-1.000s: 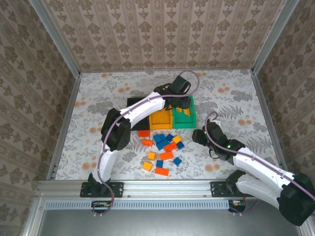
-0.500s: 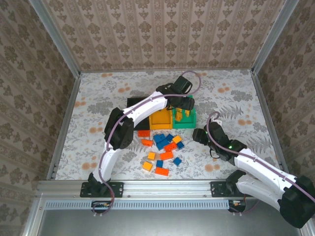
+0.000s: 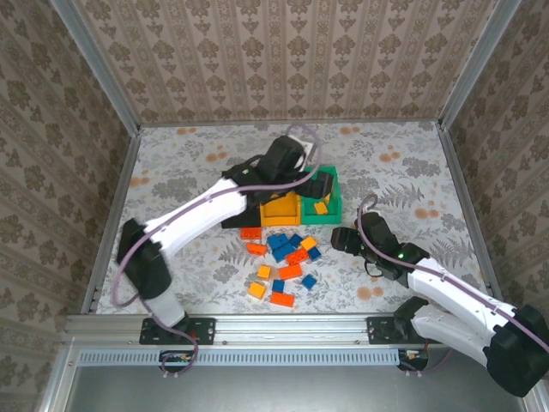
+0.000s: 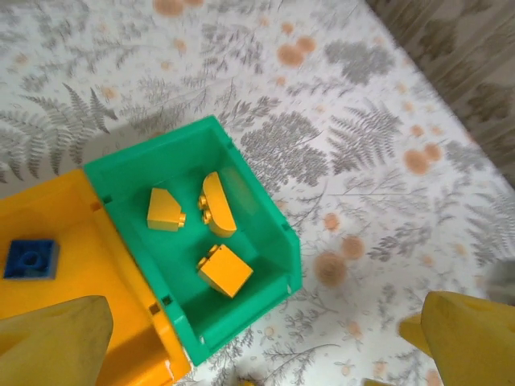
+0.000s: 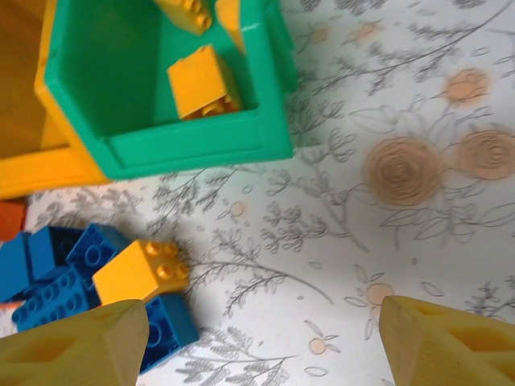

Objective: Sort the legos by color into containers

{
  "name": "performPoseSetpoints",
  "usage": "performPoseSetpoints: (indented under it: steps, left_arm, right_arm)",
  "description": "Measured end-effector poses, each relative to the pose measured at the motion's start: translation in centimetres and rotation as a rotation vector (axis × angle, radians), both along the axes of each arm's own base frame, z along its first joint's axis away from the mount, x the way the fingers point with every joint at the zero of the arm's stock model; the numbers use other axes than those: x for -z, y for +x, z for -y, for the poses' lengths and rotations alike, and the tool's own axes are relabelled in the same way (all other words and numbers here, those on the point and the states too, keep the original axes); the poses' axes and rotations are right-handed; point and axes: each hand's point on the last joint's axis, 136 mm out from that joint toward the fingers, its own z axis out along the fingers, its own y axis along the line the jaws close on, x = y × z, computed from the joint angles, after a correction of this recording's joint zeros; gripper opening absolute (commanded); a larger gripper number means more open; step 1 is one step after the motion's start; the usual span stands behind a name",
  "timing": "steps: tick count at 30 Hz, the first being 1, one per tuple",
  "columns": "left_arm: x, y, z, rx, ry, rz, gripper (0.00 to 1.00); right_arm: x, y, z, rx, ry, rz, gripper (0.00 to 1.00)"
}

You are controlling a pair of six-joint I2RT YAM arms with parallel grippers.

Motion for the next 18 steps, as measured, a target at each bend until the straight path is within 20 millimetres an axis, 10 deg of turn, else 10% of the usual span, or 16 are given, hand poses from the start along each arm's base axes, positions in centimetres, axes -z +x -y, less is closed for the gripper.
performPoseSetpoints:
  steps: [4,10,18]
  left_arm:
    - [0.2,-3.1,-5.3,-0.055,-0.021,0.044,1.00]
    - [6.3,-6.9,-13.5,-0.193,0.054,0.007,1.00]
    - [8.5,-9.0,-19.0,-0.337,0.029,-0.009,1.00]
  right_arm:
    - [0.7,-0.5,-2.4,-0.111,-0.011,-0.046,0.77]
    - [1.9,-3.2,-8.1,-0.363,-0.081,-0.117,0.76]
    - [4.9,-7.7,-10.9,-0.565,-0.208,-0.225,0.74]
